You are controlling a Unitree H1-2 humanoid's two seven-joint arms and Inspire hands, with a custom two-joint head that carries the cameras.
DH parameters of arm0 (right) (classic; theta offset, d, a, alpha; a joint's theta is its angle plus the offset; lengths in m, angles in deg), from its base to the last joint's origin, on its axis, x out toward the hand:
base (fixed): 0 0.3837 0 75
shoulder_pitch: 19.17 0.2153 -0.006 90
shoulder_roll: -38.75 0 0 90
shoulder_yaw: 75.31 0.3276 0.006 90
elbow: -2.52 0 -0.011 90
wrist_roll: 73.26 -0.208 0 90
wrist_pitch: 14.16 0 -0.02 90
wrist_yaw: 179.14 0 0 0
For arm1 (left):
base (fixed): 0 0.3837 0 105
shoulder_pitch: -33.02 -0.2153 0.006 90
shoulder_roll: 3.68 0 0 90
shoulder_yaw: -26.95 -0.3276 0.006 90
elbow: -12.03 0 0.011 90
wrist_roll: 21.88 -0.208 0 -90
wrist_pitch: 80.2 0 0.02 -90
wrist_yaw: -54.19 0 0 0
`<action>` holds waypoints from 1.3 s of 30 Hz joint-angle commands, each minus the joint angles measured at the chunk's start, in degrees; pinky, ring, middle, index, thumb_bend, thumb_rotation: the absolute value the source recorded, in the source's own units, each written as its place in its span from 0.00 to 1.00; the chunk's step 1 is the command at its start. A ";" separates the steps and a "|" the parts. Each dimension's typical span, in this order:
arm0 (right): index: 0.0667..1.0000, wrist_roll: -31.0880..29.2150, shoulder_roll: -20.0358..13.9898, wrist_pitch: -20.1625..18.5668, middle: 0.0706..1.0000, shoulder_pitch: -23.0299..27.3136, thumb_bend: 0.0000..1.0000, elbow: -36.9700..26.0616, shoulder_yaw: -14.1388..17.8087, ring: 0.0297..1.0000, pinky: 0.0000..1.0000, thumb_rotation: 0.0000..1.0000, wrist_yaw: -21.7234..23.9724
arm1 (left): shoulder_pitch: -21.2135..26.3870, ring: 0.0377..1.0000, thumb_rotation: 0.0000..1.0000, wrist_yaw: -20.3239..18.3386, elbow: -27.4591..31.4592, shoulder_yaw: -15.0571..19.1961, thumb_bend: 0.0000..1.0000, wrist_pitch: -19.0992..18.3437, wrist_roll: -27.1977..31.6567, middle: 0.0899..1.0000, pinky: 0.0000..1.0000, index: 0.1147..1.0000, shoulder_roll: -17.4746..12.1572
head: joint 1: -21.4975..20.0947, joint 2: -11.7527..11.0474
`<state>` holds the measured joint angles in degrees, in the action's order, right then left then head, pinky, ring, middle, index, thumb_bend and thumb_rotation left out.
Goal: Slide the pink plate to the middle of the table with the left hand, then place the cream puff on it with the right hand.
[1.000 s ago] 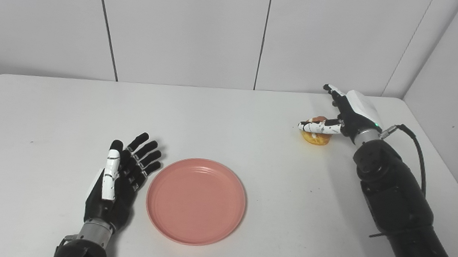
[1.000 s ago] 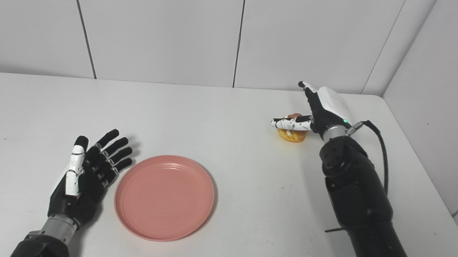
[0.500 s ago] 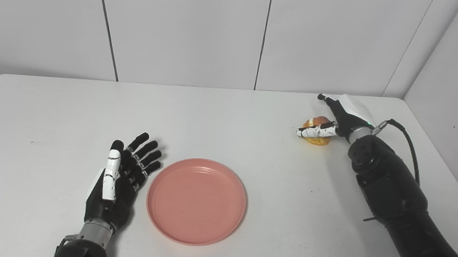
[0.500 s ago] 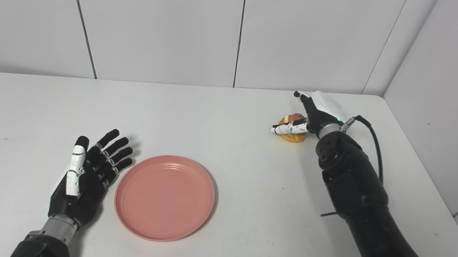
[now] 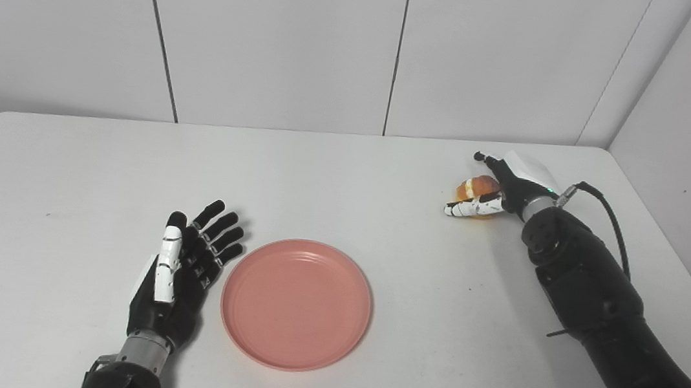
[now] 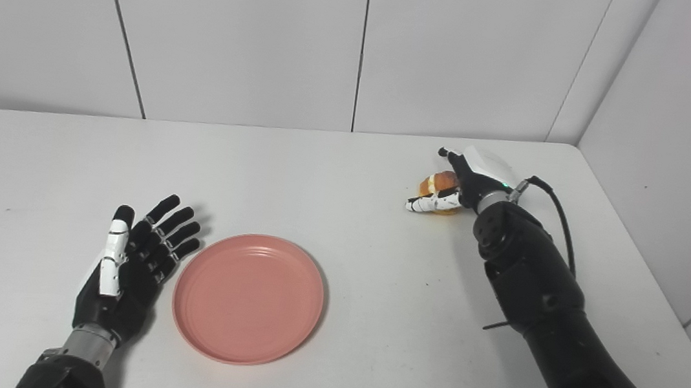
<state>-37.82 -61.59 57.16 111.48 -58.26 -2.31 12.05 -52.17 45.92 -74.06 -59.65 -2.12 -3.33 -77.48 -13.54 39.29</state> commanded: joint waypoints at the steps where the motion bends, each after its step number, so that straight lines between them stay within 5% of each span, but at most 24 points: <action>1: 0.89 0.57 -1.93 -0.70 0.92 3.07 0.93 -2.72 0.47 0.88 0.79 0.41 0.17 | -0.02 0.84 1.00 -0.27 0.64 -0.38 0.53 0.49 -0.02 0.84 0.85 0.82 -0.07 | 0.12 0.00; 15: 0.85 -0.18 -1.35 -0.65 0.88 2.65 0.90 -3.87 1.47 0.84 0.74 0.29 -0.58 | -0.12 0.84 1.00 -0.30 0.63 -0.63 0.54 0.52 -0.03 0.84 0.86 0.83 -0.14 | 0.20 0.05; 22: 0.80 -1.71 -1.02 -0.22 0.76 2.74 0.87 -2.91 2.47 0.71 0.63 0.19 -1.48 | -0.28 0.84 1.00 -0.12 0.82 -0.53 0.55 0.28 0.06 0.84 0.86 0.82 -0.03 | 0.26 0.20; 28: 0.79 -1.30 -1.06 -0.53 0.80 3.34 0.89 -1.24 1.36 0.78 0.71 0.20 -0.97 | -0.35 0.84 1.00 -0.44 0.62 -0.67 0.54 0.75 -0.03 0.84 0.86 0.82 -0.21 | 0.41 0.31; 39: 0.75 -1.93 -0.80 -1.13 0.76 3.95 0.86 0.35 0.82 0.74 0.68 0.15 0.05 | -0.54 0.84 1.00 0.02 1.47 -0.89 0.55 0.07 -0.13 0.84 0.85 0.82 -0.08 | 0.62 0.50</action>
<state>-40.12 -61.71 56.36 111.53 -56.69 -1.63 11.92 -52.66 45.92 -73.58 -60.26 -2.15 -3.35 -77.61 -12.92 39.64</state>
